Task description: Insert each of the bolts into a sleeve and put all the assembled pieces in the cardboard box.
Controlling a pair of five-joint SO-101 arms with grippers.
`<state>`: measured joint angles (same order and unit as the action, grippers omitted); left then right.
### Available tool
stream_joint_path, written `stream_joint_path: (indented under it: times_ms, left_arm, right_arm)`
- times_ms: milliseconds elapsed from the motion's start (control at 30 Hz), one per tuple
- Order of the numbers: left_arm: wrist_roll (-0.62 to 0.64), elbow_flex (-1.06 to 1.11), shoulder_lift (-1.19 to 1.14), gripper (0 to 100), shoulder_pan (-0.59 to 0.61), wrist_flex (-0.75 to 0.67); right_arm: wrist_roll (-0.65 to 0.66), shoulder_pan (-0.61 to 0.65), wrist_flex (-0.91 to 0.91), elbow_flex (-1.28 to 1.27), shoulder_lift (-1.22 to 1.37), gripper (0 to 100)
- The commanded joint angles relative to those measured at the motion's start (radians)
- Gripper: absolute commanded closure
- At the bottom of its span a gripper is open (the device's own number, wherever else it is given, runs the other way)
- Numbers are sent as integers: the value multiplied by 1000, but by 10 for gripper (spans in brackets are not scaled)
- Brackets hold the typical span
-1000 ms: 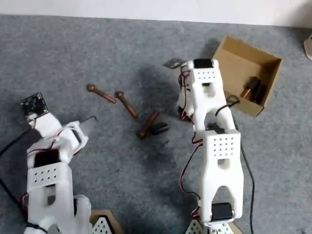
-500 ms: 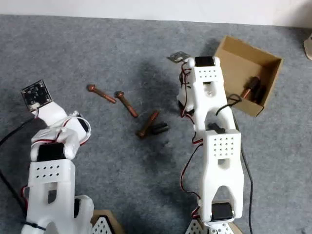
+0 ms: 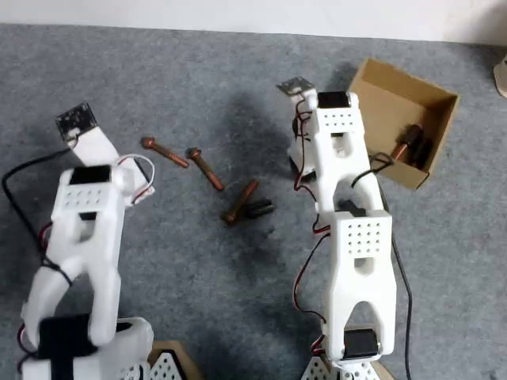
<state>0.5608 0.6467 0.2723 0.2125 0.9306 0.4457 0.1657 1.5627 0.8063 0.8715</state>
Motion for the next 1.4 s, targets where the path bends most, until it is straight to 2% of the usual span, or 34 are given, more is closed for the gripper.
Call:
stream_joint_path:
  times_ms: [0,200,400,600,833,1067,1200,1367]
  left_arm:
    - [32,-105,-25,950,-18,5]
    - [35,-159,-33,950,-36,5]
    - [78,-202,-35,950,-81,3]
    - [91,-214,-35,951,-105,9]
    - [92,-217,-44,951,-104,9]
    - [144,-328,-294,951,-104,11]
    - [196,-418,-423,951,-96,11]
    - [282,-530,-478,948,-84,11]
  right_arm:
    - [-9,-15,-51,54,-77,992]
    - [-51,-10,-133,54,-77,992]
    - [-80,4,-122,87,-113,992]
    - [-135,39,44,99,-252,993]
    - [-137,53,194,102,-289,993]
    - [-192,51,202,99,-294,993]
    - [-186,56,202,91,-335,993]
    - [-152,51,202,-42,-456,994]
